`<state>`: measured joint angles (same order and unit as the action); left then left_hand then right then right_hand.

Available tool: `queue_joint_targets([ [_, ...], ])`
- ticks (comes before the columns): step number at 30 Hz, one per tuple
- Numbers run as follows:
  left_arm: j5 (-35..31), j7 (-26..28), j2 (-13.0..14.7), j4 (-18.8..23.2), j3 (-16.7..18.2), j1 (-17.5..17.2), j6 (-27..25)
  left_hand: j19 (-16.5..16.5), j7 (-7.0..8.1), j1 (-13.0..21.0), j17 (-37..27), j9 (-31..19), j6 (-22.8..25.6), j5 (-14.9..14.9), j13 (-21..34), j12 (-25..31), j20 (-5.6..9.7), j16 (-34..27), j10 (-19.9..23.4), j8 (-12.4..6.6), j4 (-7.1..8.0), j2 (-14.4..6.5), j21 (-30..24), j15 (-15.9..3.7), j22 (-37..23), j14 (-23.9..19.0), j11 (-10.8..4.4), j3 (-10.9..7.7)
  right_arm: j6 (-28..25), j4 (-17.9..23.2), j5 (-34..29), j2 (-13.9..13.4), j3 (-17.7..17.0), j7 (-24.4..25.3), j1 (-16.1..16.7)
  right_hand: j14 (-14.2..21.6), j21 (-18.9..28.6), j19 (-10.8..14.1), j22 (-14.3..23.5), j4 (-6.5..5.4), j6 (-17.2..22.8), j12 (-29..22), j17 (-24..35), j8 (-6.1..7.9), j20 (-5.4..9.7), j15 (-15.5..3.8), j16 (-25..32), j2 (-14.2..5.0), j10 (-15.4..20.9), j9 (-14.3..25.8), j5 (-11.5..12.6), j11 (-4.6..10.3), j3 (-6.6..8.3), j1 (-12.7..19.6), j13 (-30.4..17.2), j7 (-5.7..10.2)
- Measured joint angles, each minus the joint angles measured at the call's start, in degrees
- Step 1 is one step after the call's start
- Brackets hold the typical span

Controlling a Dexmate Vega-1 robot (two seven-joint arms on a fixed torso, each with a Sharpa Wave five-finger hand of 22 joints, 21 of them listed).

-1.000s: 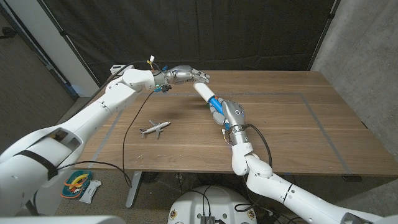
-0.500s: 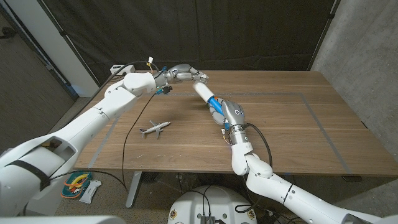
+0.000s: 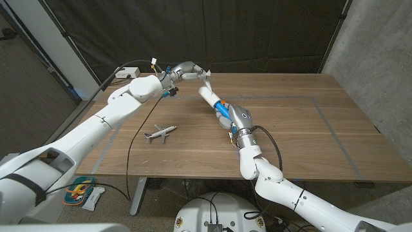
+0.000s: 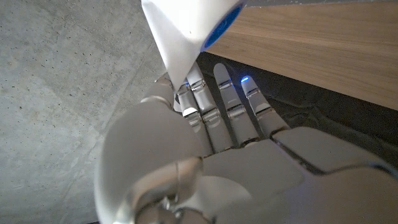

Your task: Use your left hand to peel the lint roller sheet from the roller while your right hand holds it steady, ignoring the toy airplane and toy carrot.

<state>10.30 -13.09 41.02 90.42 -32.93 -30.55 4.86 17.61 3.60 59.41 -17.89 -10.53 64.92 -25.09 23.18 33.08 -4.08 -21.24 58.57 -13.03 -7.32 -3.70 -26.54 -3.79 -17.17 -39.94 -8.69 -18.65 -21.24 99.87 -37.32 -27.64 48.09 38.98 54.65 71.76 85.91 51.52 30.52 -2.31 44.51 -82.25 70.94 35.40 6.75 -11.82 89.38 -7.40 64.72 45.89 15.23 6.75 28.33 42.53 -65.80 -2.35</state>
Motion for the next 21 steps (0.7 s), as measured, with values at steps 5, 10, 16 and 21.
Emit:
queue_joint_targets([
  [5,-1.46,0.76,-0.28,0.5,-0.04,0.11,0.19,0.0,-0.26,0.76,-0.61,-0.02,0.07,-0.44,0.83,0.64,0.0,0.0,0.01,0.19,-0.23,-0.03,-0.46,0.0,-0.29,0.0,0.0,0.23,0.3,0.82,1.43,-0.4,-0.46,-1.8,0.05,0.0,0.35,-0.3,-0.26,0.17,0.0,0.0,0.0,0.0,0.31,0.0,0.0,0.0,0.0,0.0,0.0,0.0,0.17,0.0,0.0,-0.01],
  [10,-2.51,1.05,-0.79,0.58,-0.4,0.8,0.96,0.0,-0.57,1.13,-1.08,-0.07,0.38,-0.44,1.48,1.25,0.0,0.0,0.11,0.41,-0.46,0.05,-0.89,0.0,-0.54,0.0,0.1,0.46,1.29,2.05,3.98,-1.18,-1.3,-4.65,0.22,0.0,0.59,-0.3,-0.53,0.25,-0.01,0.0,0.0,0.22,0.31,0.0,0.0,0.0,0.0,0.0,0.0,0.0,0.24,0.0,0.0,-0.01],
  [16,-3.56,1.25,-1.4,0.65,-0.72,1.67,1.52,-0.35,-0.57,1.13,-1.24,-0.29,0.37,-0.48,2.18,1.49,0.35,0.18,0.11,0.63,-0.46,0.04,-0.94,0.0,-0.62,0.0,0.1,0.46,2.05,3.28,7.05,-1.98,-2.23,-7.86,0.46,0.0,1.01,-0.3,-0.79,0.41,-0.02,-0.01,0.0,0.42,0.31,0.01,0.0,0.0,-0.09,-0.26,0.0,-0.09,0.41,0.0,0.0,-0.02],
  [21,-4.27,1.37,-1.67,0.84,-0.8,2.08,1.72,-0.36,-0.58,1.19,-1.41,-0.29,0.37,-0.83,2.74,1.92,0.35,0.5,0.21,0.65,-0.7,-0.01,-1.34,0.0,-0.81,0.01,0.19,0.7,2.32,4.06,9.15,-2.5,-2.87,-10.04,0.61,0.0,1.01,-0.3,-0.79,0.48,-0.03,-0.01,0.0,0.43,0.31,0.01,0.0,0.0,-0.09,-0.26,0.0,-0.09,0.48,0.0,0.0,-0.03],
])
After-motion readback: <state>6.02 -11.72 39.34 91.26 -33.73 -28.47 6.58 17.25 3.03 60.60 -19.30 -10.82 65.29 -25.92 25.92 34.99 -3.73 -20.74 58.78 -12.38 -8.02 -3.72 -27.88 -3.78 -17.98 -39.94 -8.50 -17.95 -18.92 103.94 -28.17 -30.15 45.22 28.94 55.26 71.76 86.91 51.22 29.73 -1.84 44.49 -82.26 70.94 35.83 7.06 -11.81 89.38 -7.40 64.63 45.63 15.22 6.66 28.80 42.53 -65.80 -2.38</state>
